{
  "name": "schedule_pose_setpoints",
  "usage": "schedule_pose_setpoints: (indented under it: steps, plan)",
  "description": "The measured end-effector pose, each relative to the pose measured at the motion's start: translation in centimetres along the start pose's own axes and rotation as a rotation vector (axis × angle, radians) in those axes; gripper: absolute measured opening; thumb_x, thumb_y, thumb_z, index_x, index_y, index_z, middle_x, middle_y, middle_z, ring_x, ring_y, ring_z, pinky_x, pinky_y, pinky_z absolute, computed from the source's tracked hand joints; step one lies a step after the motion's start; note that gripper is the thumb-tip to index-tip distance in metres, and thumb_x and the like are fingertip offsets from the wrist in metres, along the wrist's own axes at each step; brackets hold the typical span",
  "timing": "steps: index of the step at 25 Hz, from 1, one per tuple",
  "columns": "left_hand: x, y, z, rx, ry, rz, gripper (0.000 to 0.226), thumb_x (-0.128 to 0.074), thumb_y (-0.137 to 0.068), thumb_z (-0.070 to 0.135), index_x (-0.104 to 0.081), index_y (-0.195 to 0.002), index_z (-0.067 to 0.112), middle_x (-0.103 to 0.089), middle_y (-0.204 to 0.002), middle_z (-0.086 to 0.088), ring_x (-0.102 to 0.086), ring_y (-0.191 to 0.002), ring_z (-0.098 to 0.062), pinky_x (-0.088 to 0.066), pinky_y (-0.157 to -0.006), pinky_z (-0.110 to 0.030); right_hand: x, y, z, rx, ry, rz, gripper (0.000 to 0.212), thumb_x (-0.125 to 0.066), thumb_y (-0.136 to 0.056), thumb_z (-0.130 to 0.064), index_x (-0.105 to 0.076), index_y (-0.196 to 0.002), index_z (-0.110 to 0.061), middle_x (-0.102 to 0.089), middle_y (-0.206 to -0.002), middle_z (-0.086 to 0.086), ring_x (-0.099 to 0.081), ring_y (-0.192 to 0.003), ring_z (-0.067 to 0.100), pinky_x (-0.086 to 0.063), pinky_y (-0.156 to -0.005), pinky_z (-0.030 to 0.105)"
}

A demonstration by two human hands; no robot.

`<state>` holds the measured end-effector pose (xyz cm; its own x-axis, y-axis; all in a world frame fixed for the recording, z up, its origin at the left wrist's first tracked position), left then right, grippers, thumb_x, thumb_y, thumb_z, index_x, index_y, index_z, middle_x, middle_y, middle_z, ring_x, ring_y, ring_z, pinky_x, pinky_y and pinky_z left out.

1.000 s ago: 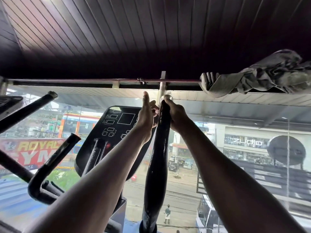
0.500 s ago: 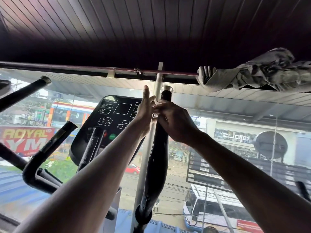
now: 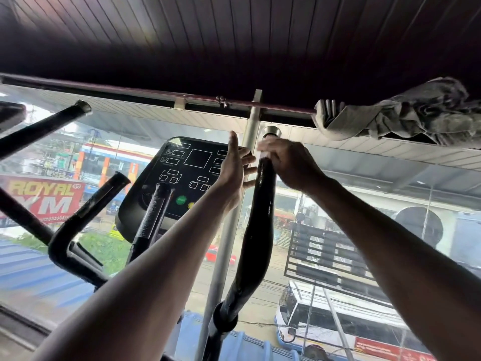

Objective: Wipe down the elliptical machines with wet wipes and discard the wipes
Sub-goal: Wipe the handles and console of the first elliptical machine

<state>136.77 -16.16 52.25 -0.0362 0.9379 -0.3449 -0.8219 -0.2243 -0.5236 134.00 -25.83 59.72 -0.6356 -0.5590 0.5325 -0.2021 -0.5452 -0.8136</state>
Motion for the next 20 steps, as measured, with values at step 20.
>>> schedule_pose_setpoints:
  steps: [20]
  plan:
    - [0.7,1.4,-0.8,0.03,0.001,-0.052,0.083,-0.013,-0.094,0.069,-0.043,-0.143,0.009,-0.043,-0.148,-0.018,-0.047,-0.129,-0.032,-0.047,-0.088,-0.039,0.1,2.6,-5.0,0.035,0.073,-0.018,0.008,-0.068,-0.08,-0.011,-0.074,-0.084,-0.008,-0.064,-0.088,0.005,-0.053,-0.085,0.02,-0.044,-0.075,0.029]
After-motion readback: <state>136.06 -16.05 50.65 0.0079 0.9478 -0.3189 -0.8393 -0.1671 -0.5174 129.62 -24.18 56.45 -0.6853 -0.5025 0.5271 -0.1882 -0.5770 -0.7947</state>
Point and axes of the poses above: each hand's wrist, its own y-axis away from the middle knuckle, its own x-axis out of the back of the hand, z = x × y, the point moved 10 cm from there along -y, towards the middle knuckle
